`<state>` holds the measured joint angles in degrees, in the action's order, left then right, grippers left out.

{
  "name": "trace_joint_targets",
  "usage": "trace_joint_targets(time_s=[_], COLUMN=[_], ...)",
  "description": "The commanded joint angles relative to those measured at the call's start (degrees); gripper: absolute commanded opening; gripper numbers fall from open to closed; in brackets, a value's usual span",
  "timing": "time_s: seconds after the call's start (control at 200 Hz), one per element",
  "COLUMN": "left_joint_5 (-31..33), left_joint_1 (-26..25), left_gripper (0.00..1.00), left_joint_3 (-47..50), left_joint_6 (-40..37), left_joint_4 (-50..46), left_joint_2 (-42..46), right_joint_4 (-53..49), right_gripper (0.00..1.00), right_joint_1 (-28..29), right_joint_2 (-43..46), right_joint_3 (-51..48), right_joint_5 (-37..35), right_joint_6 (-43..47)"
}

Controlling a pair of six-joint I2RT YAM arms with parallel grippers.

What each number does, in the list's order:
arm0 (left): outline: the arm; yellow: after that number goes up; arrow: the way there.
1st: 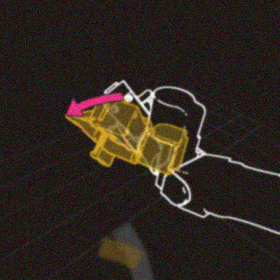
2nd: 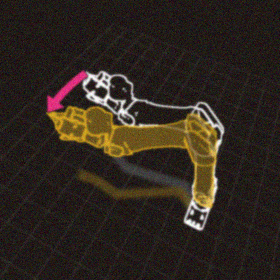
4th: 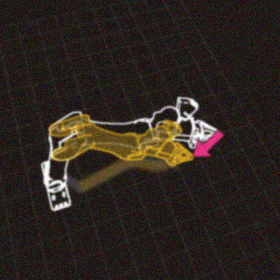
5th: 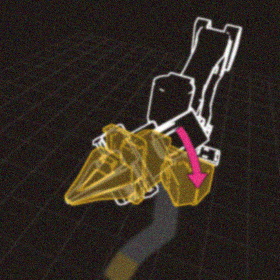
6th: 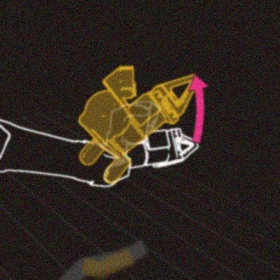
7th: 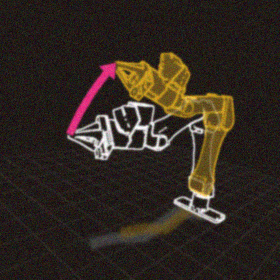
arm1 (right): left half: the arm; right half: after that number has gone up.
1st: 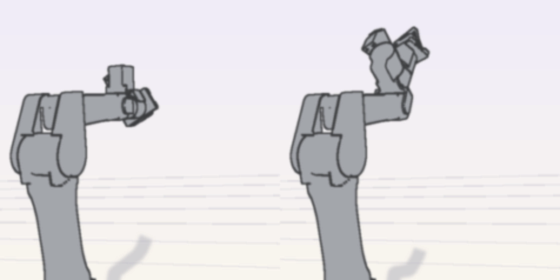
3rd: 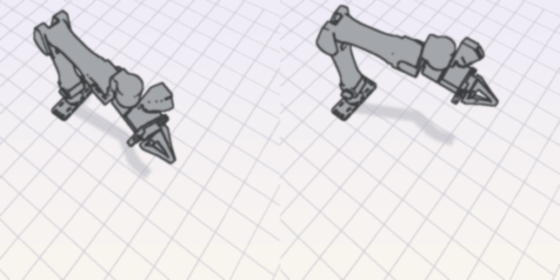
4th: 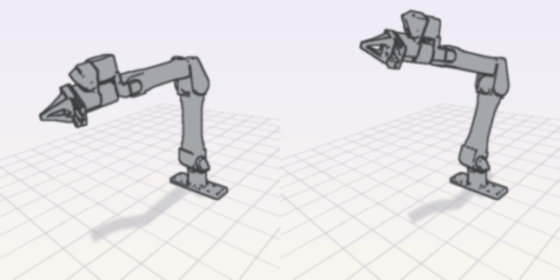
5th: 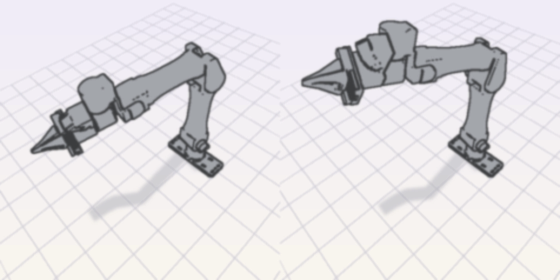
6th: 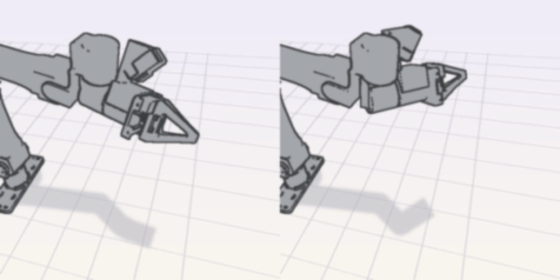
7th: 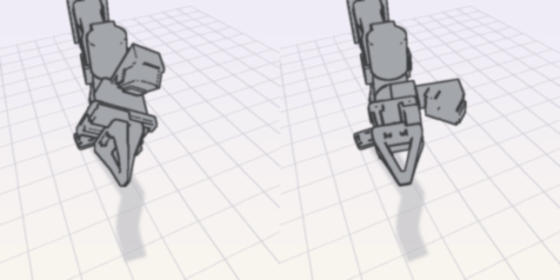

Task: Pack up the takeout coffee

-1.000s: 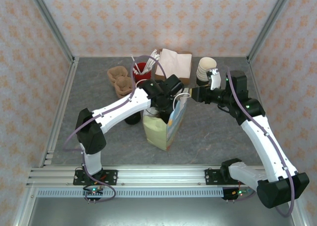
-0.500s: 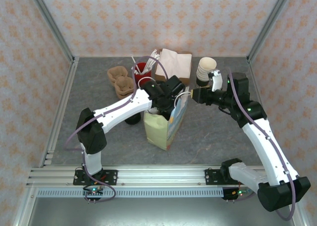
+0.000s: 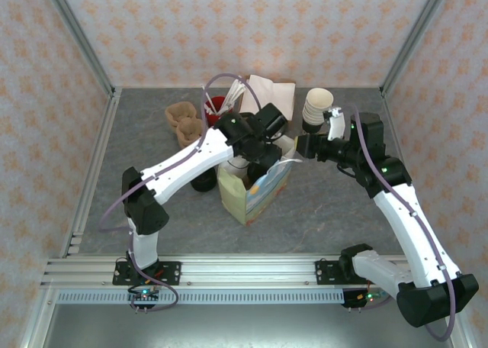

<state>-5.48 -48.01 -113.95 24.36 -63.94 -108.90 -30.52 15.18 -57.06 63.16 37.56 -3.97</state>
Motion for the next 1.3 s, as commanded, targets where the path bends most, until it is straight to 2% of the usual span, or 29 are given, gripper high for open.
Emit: trace_joint_targets(time_s=[0.0, 0.19, 0.325, 0.405, 0.51, 0.596, 0.731, 0.881, 0.986, 1.116, 1.296], left_joint_5=[2.78, 2.24, 3.42, 4.94, 6.03, 6.22, 4.71, 1.35, -0.46, -4.21, -6.08], left_joint_1=[-0.30, 0.09, 1.63, 3.36, 6.65, 8.64, 9.75, 10.34, 10.41, 10.39, 10.24], left_gripper=[0.53, 0.57, 0.63, 0.69, 0.74, 0.79, 0.90, 0.90, 0.96, 0.96, 0.92], left_joint_3=[-3.32, -7.49, -16.84, -22.72, -25.90, -24.65, -20.64, -20.53, -19.47, -15.34, -8.13], left_joint_6=[1.38, 2.18, 1.22, 0.24, -1.59, -4.57, -10.28, -12.50, -13.06, -13.87, -13.26], left_joint_4=[-5.76, -8.11, -12.57, -15.85, -17.69, -17.85, -18.59, -20.10, -20.29, -19.12, -16.40], left_joint_2=[2.66, 4.73, 4.02, 3.43, 3.93, 5.11, 5.59, 3.22, 2.23, 2.27, 3.27], right_joint_4=[2.28, 0.97, -4.50, -6.37, -9.84, -14.45, -20.24, -19.13, -17.75, -17.19, -15.96], right_gripper=[0.55, 0.63, 0.71, 0.74, 0.75, 0.76, 0.78, 0.78, 0.78, 0.77, 0.78], right_joint_1=[-0.15, -0.15, -0.15, -0.15, -0.15, -0.15, -0.09, 0.28, 0.62, 0.99, 1.26], right_joint_2=[1.08, -0.10, -2.78, -3.94, -5.53, -7.26, -9.53, -9.51, -9.67, -10.49, -12.93], right_joint_3=[-0.22, 2.87, 9.52, 12.20, 15.51, 18.61, 21.58, 20.15, 19.05, 19.04, 19.13], right_joint_5=[-2.43, -6.29, -10.39, -10.82, -12.27, -11.77, -8.93, -8.48, -7.60, -7.41, -6.90], right_joint_6=[-1.54, -4.31, -7.85, -11.90, -17.97, -22.14, -23.65, -25.46, -24.46, -23.27, -21.57])
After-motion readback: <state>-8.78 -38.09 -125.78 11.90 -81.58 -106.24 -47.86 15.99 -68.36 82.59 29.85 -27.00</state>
